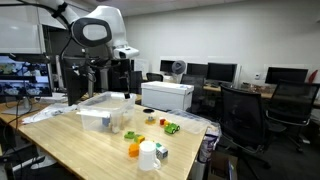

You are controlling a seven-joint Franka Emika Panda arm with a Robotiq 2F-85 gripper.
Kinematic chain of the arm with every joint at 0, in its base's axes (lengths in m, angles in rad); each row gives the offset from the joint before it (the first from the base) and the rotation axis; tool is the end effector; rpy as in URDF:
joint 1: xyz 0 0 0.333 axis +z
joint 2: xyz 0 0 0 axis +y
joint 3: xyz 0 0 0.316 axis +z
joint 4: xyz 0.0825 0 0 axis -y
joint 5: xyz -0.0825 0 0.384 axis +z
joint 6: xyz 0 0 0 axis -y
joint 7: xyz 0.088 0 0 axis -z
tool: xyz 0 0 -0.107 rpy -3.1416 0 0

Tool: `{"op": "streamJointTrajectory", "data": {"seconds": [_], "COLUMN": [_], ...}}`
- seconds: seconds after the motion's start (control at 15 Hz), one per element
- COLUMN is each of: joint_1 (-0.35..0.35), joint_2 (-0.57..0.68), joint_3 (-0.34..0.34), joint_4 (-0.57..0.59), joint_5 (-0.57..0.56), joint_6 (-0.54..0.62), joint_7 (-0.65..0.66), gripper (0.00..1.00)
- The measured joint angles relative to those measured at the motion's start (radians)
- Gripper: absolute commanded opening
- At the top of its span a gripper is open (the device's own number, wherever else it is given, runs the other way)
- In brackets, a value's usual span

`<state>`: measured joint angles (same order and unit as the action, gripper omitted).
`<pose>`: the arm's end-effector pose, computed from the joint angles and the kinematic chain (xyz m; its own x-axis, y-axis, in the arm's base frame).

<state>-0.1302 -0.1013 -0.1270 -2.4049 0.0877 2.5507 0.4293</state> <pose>0.4854 -0.1291 0.3775 0.7049 -0.6845 0.1863 -0.6628 -0.7290 -0.1708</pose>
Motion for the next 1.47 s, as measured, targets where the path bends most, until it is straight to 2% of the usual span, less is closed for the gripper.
{"op": "streamJointTrajectory", "data": {"seconds": [0.27,0.8,1.47], "joint_1": [-0.037,-0.039,-0.026], "joint_2": [0.028,0.166,0.314], "joint_3": [-0.016,-0.043,-0.081], "joint_4": [0.006,0.021,0.111], "joint_5": [-0.009,-0.107,-0.110], "joint_6": [-0.021,-0.029,-0.031], "joint_7": [0.030,0.186,0.219], "gripper": [1.00,1.00,1.00]}}
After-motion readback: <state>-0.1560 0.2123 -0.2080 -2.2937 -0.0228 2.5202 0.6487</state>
